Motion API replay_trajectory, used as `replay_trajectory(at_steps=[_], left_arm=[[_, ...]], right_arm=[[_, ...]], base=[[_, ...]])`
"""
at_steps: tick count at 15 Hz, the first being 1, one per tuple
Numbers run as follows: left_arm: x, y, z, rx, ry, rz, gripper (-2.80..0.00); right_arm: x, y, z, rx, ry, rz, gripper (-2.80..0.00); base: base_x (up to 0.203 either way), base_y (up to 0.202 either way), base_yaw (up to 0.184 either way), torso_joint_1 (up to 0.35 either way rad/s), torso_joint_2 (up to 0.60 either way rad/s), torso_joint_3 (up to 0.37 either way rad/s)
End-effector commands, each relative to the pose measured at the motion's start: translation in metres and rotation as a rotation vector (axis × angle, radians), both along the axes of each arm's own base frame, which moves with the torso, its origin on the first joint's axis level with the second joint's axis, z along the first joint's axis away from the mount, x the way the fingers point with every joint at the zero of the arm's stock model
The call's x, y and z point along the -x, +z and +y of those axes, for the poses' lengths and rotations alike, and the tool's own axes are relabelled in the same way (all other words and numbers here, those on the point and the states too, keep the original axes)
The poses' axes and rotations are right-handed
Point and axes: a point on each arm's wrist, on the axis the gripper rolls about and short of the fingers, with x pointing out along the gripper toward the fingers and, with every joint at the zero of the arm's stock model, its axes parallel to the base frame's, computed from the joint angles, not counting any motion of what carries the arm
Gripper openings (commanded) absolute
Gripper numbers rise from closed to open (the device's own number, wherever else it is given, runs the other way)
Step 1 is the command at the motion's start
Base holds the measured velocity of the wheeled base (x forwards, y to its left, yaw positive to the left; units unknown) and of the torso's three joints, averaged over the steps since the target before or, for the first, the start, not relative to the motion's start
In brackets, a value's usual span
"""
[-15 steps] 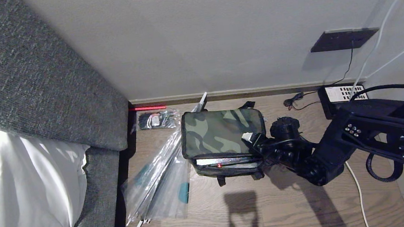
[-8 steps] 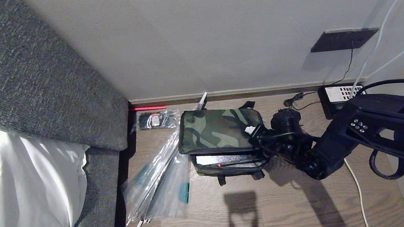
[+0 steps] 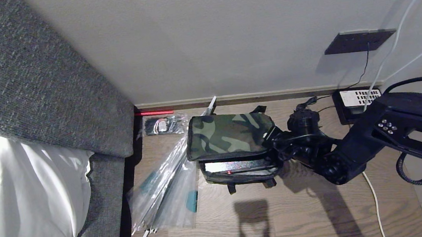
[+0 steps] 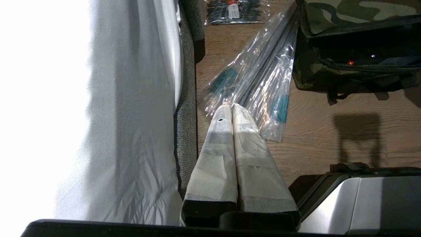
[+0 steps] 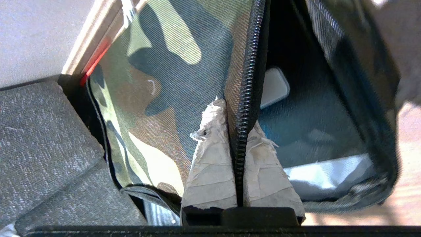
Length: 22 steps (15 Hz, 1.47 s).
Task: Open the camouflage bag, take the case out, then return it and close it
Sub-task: Open the top of the storage box
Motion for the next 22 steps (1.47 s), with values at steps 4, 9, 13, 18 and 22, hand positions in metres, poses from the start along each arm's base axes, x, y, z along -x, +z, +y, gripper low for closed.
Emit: replay_trajectory(at_steps=[4,9,13,18,22], left_arm=[[0.000,0.000,0.000,-0.001,0.000,0.001,-2.80],[0.000,0.000,0.000,-0.001,0.000,0.000,-2.80],[0.000,0.000,0.000,-0.001,0.000,0.000,-2.80],[0.000,0.000,0.000,-0.001,0.000,0.000,-2.80],[0.000,0.000,0.000,-0.001,0.000,0.001,-2.80]], right_arm=[[0.000,0.025,-0.005,0.105,-0.018,-0.102,-2.80],[-0.007,0.045,-0.009,0.082,-0.031,-0.164,-2.80],[-0.010,0.056,-0.009,0.071,-0.031,-0.197,-2.80],[-0.010,0.056,-0.009,0.071,-0.032,-0.189,0.00],[-0.015,0.081,-0.009,0.036,-0.043,-0.265,0.00]], base=[[0.000,0.000,0.000,0.000,0.00,0.000],[0.000,0.000,0.000,0.000,0.00,0.000],[0.000,0.000,0.000,0.000,0.00,0.000],[0.000,0.000,0.000,0.000,0.00,0.000],[0.000,0.000,0.000,0.000,0.00,0.000]])
